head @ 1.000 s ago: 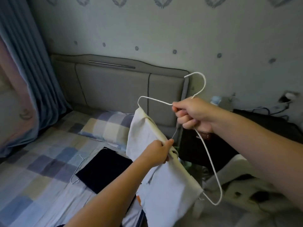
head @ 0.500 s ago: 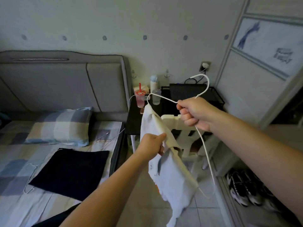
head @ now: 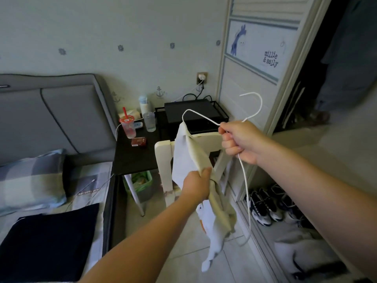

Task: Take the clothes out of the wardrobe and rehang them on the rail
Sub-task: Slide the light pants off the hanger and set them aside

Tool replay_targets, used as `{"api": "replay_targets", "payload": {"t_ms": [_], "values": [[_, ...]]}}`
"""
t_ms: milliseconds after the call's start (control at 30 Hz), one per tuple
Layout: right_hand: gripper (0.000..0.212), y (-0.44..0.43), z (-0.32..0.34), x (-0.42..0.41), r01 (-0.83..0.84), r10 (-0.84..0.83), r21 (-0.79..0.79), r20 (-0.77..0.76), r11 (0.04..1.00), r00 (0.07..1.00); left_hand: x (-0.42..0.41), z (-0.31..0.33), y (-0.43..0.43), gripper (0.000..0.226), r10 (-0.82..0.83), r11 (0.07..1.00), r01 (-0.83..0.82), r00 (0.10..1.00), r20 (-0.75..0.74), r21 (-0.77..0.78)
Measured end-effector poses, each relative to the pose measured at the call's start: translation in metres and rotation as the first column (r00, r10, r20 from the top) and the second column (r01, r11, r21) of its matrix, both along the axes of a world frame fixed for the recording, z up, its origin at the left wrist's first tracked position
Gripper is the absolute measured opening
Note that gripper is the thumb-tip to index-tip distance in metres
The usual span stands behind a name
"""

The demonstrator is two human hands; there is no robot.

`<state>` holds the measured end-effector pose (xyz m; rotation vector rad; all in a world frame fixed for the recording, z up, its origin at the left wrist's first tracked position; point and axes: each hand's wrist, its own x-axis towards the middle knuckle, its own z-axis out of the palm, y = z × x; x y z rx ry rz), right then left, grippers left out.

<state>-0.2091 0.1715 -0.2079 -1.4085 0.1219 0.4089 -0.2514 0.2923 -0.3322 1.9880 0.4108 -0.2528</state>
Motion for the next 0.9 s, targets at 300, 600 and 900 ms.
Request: {"api": "replay_targets", "payload": {"t_ms": [300,600,900], "values": [[0.026,-0.015,-0.006,-0.010,0.048,-0.049,0.023,0.034,0.999,0.998,-0.004,-0.001,0.003,0.041,-0.053,0.994,0.041,0.992,0.118,0.101],[0.027,0.001,-0.023,-0.011,0.115,-0.113,-0.029,0.062,0.993,0.992,-0.012,-0.019,0.025,0.062,0.085,0.996,-0.076,0.955,0.286,-0.042],[0.023,0.025,-0.049,-0.012,0.154,-0.093,-0.297,0.209,0.942,0.974,-0.027,-0.006,0.065,0.061,0.084,0.994,-0.047,0.905,0.417,-0.099]]}}
